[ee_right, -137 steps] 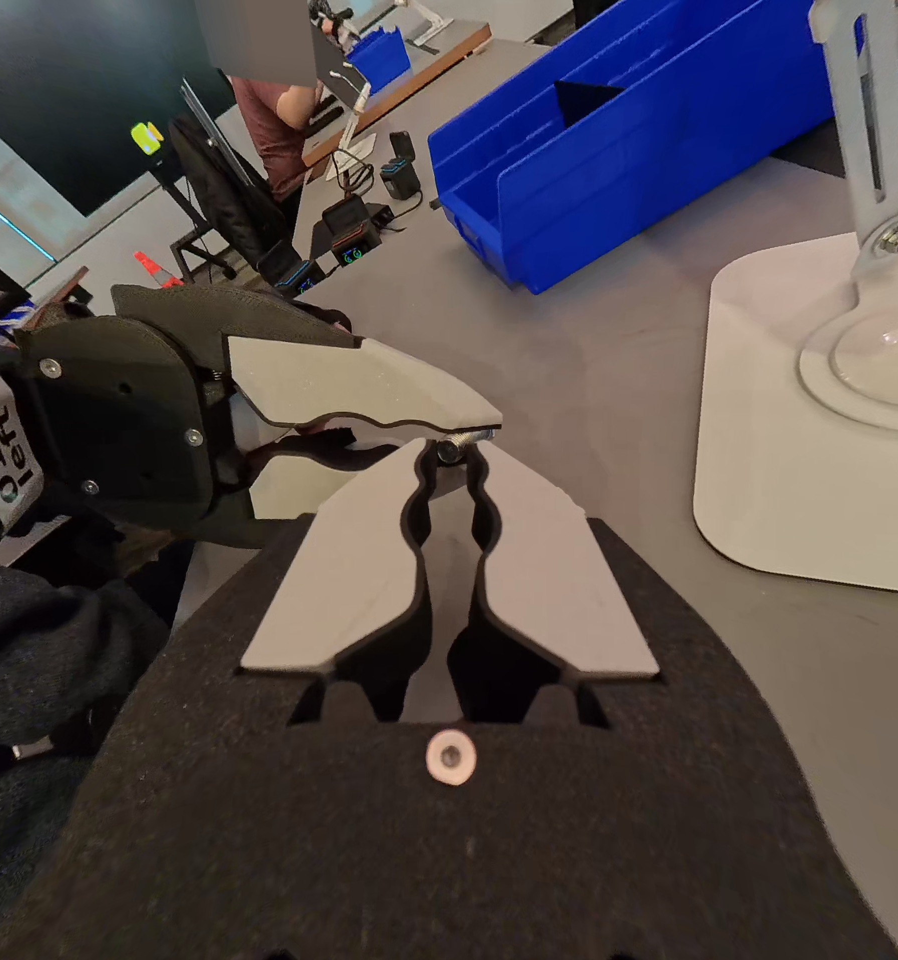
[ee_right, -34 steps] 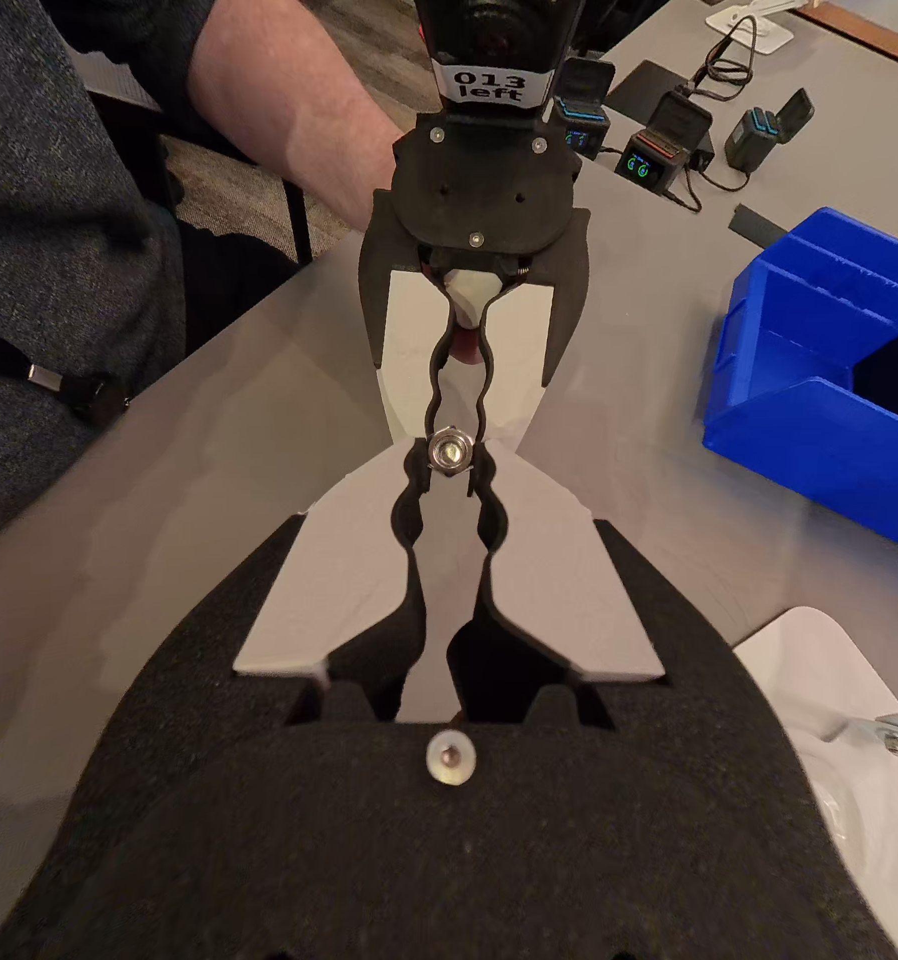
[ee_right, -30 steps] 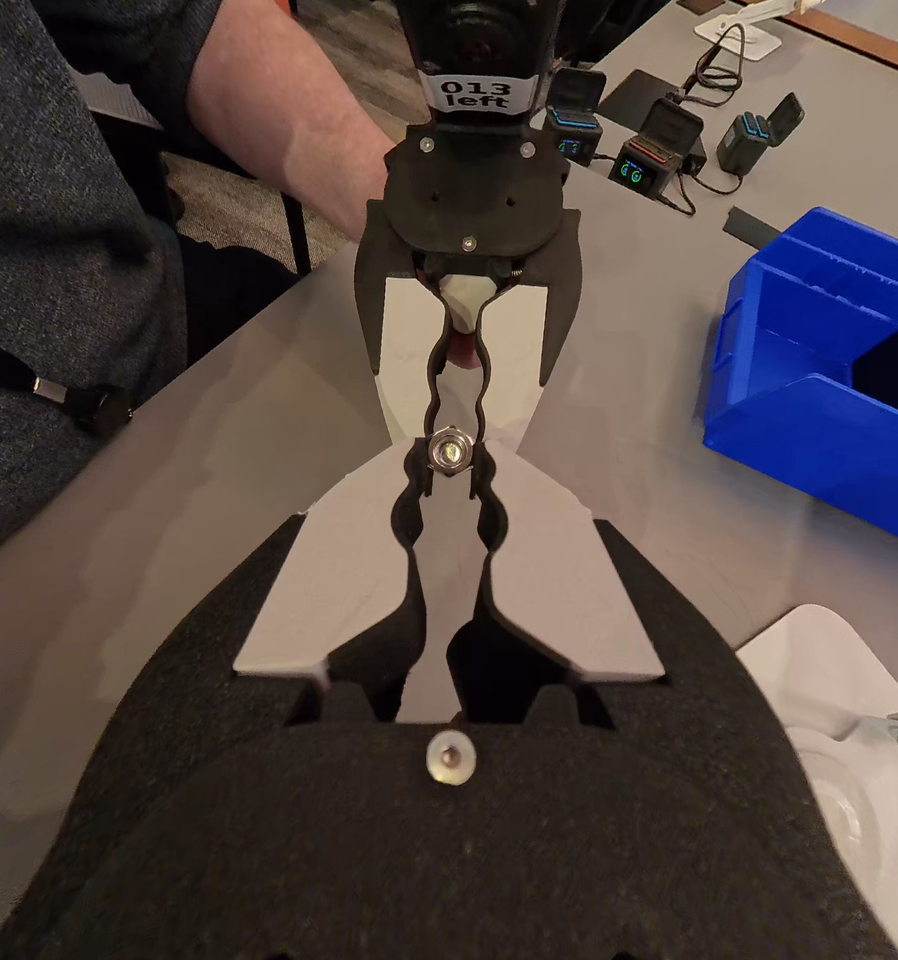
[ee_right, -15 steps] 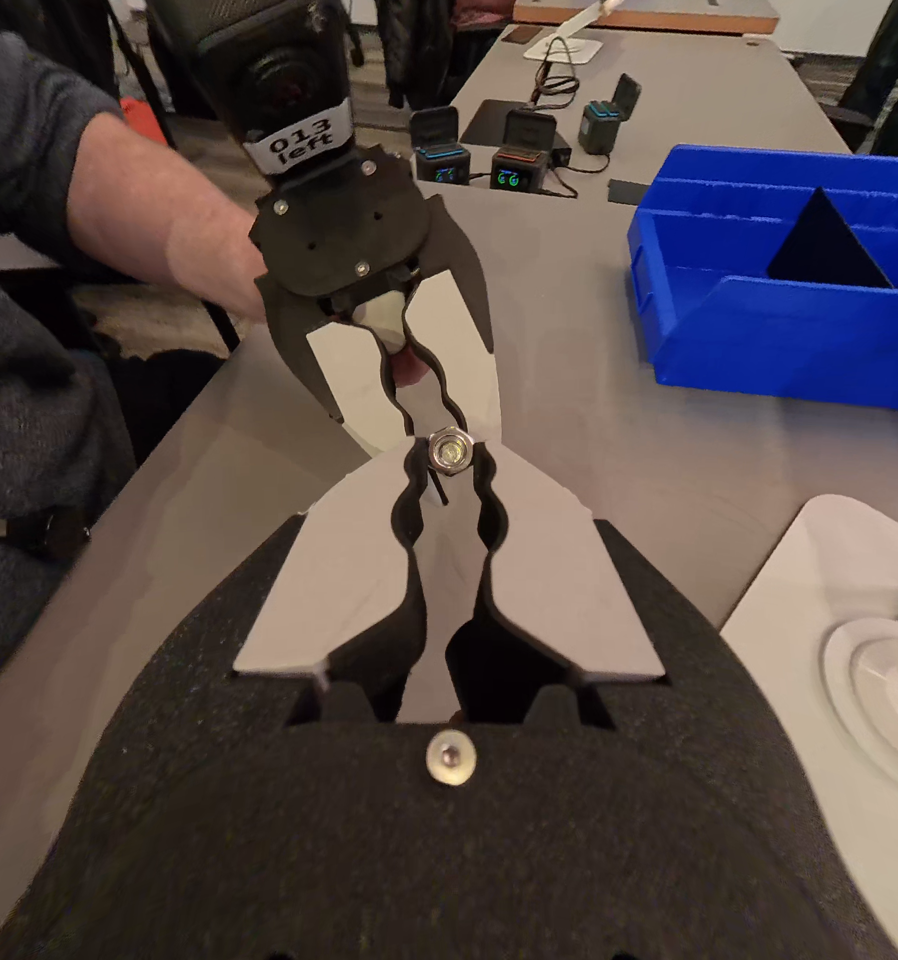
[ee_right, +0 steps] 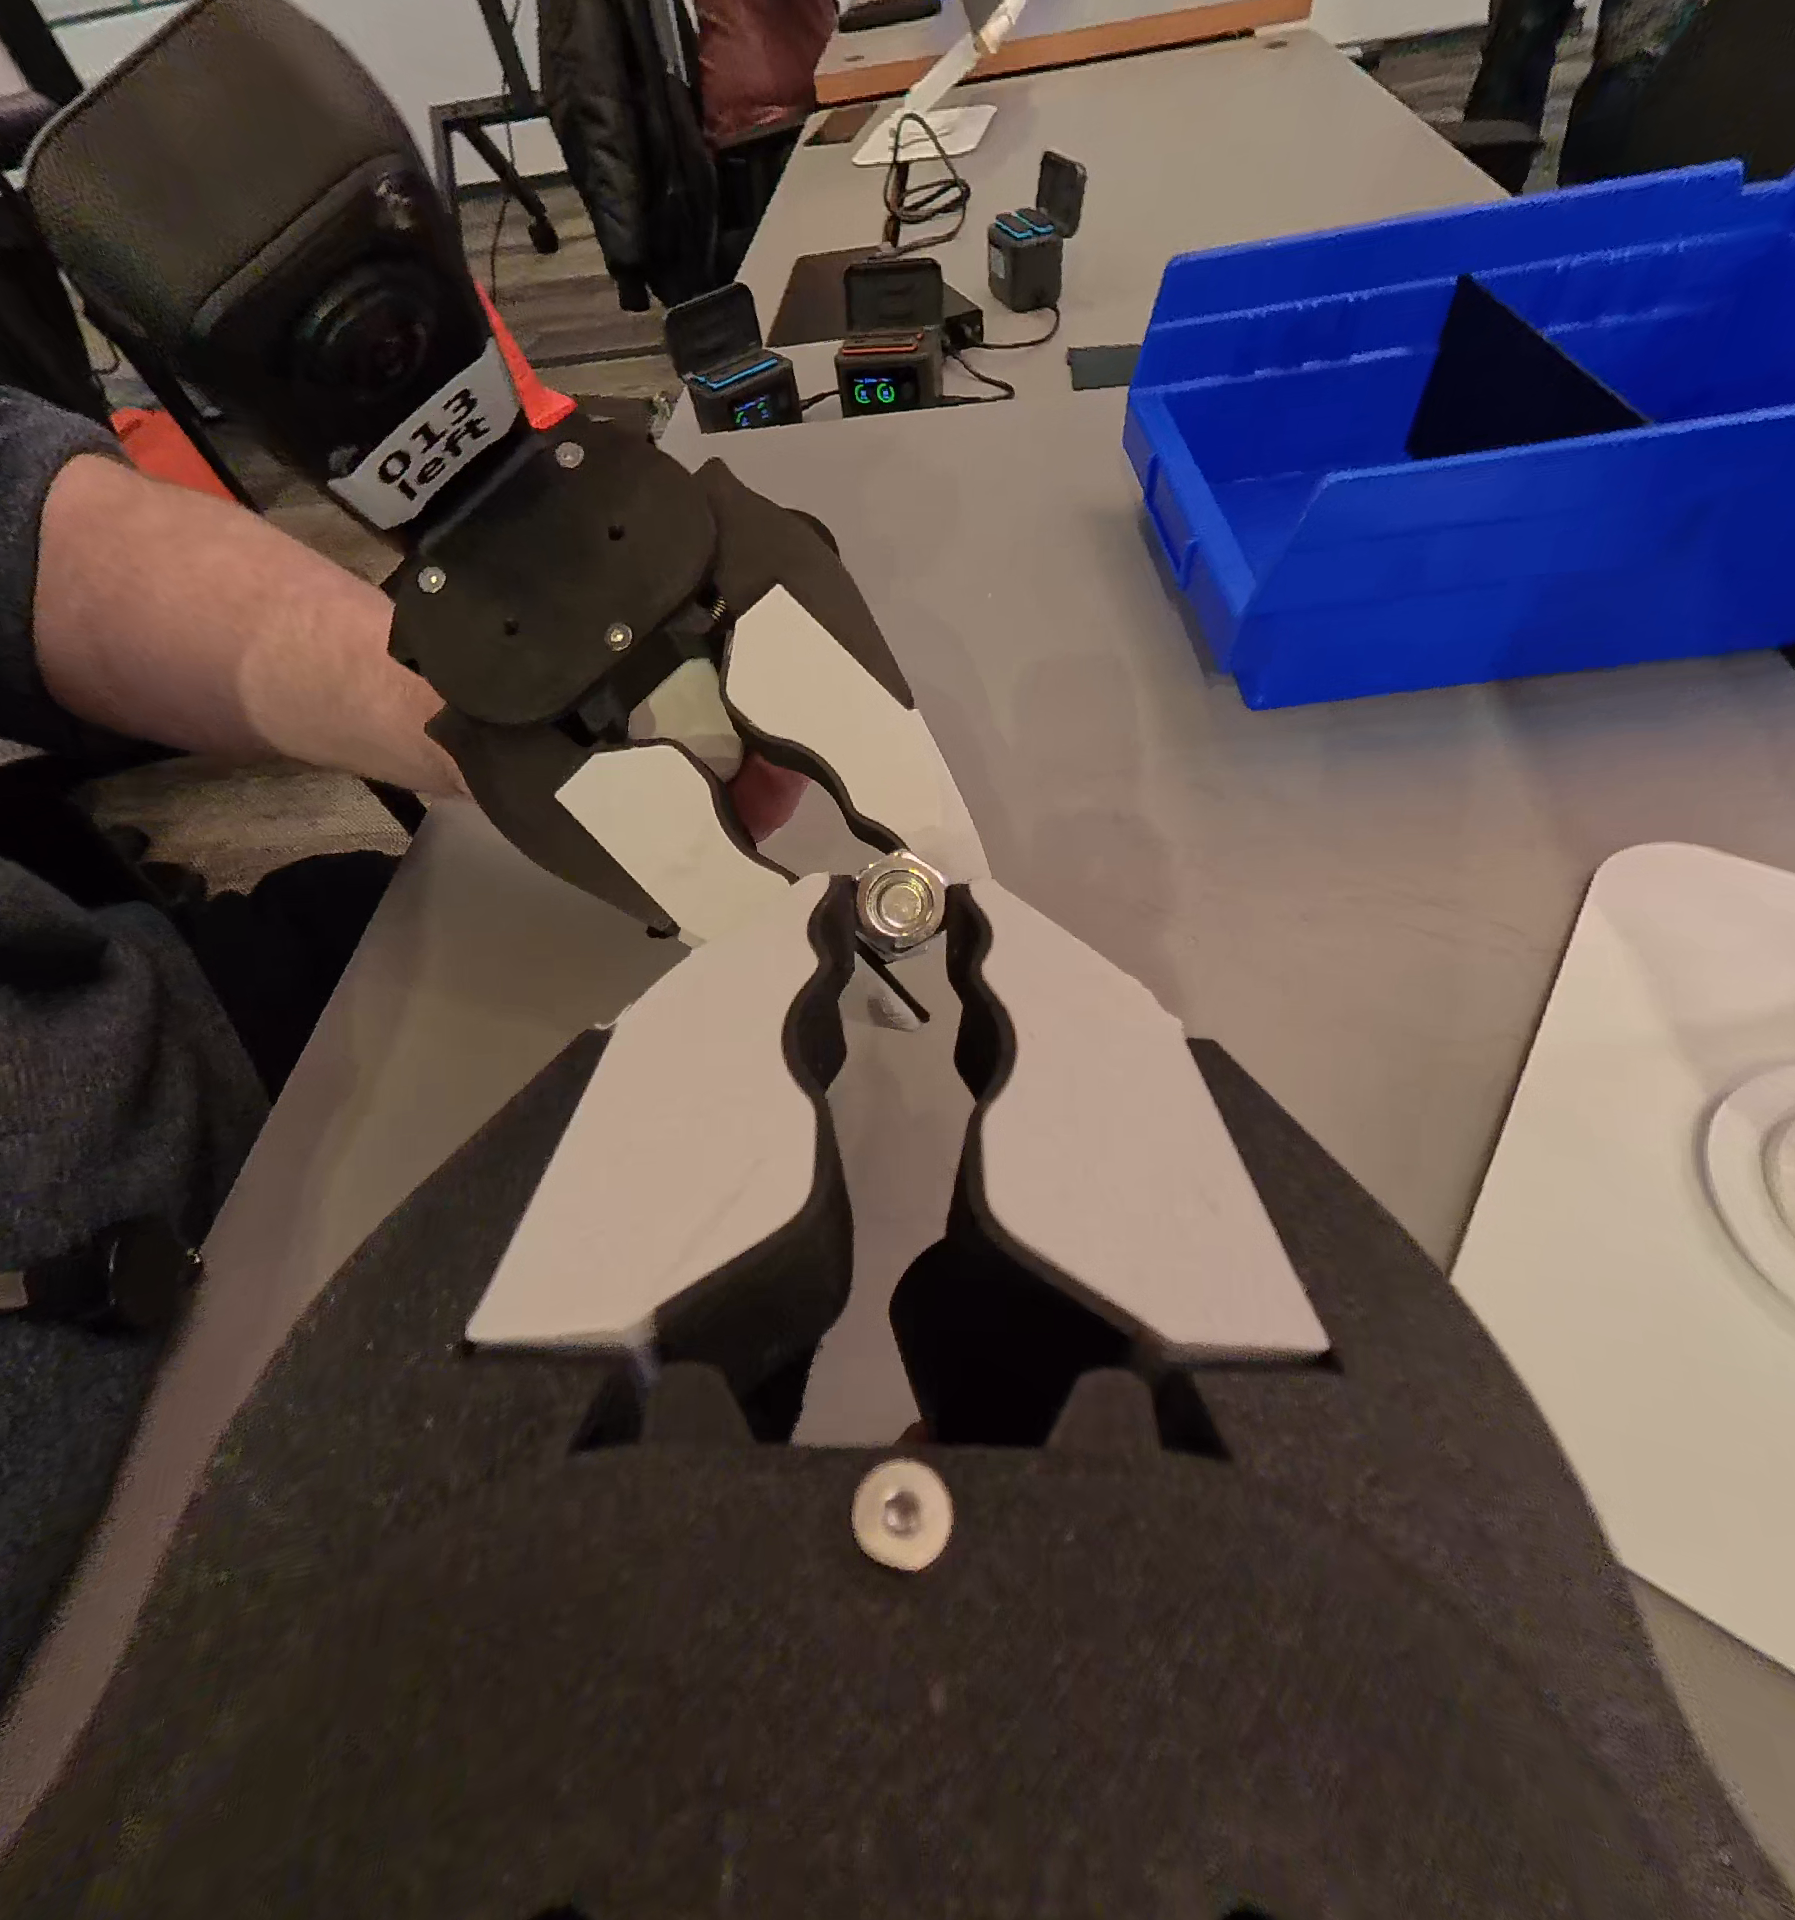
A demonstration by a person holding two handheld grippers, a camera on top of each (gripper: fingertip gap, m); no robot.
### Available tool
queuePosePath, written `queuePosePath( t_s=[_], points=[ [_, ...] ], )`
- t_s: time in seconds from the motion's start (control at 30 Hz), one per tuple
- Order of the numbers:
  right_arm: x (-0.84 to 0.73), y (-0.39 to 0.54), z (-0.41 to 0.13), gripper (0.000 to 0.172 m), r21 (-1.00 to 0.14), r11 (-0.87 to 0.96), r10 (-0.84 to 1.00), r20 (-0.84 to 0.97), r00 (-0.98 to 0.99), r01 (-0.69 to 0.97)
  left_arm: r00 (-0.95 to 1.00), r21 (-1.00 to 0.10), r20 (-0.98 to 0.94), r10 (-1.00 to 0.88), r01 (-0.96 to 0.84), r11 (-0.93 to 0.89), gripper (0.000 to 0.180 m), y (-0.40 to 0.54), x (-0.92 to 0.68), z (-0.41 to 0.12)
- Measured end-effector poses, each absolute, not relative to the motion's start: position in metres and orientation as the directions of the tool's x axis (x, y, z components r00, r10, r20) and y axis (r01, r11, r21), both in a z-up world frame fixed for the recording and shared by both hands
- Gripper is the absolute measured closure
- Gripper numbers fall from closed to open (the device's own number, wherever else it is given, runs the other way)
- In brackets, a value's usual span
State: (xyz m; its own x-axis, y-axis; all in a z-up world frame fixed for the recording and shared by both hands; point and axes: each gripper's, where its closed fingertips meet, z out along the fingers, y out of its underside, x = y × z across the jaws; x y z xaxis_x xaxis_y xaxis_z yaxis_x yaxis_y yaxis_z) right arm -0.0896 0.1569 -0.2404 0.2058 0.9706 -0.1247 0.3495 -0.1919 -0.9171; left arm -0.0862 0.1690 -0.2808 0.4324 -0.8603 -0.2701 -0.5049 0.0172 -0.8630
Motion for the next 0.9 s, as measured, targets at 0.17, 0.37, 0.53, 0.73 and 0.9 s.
queuePosePath(
  t_s=[0.17,0.37,0.53,0.73,0.9],
  points=[
    [-0.089,0.158,-0.242,0.155,-0.915,-0.207,0.965,-0.133,0.225,0.347,0.435,-0.876,-0.243,-0.867,-0.483,0.004,0.162,0.169,-0.085,-0.283],
    [-0.09,0.159,-0.24,0.151,-0.918,-0.199,0.966,-0.125,0.227,0.342,0.438,-0.894,-0.207,-0.875,-0.449,-0.013,0.162,0.169,-0.084,-0.28],
    [-0.09,0.159,-0.236,0.148,-0.926,-0.179,0.969,-0.107,0.224,0.334,0.431,-0.913,-0.169,-0.886,-0.407,-0.025,0.162,0.167,-0.081,-0.274],
    [-0.085,0.148,-0.212,0.121,-0.968,-0.11,0.99,-0.086,0.115,0.225,0.383,-0.948,-0.066,-0.921,-0.312,-0.062,0.162,0.158,-0.075,-0.265],
    [-0.095,0.137,-0.201,0.114,-0.988,-0.1,0.995,-0.098,0.022,0.121,0.277,-0.976,0.09,-0.956,-0.167,-0.14,0.162,0.144,-0.065,-0.246]
  ],
)
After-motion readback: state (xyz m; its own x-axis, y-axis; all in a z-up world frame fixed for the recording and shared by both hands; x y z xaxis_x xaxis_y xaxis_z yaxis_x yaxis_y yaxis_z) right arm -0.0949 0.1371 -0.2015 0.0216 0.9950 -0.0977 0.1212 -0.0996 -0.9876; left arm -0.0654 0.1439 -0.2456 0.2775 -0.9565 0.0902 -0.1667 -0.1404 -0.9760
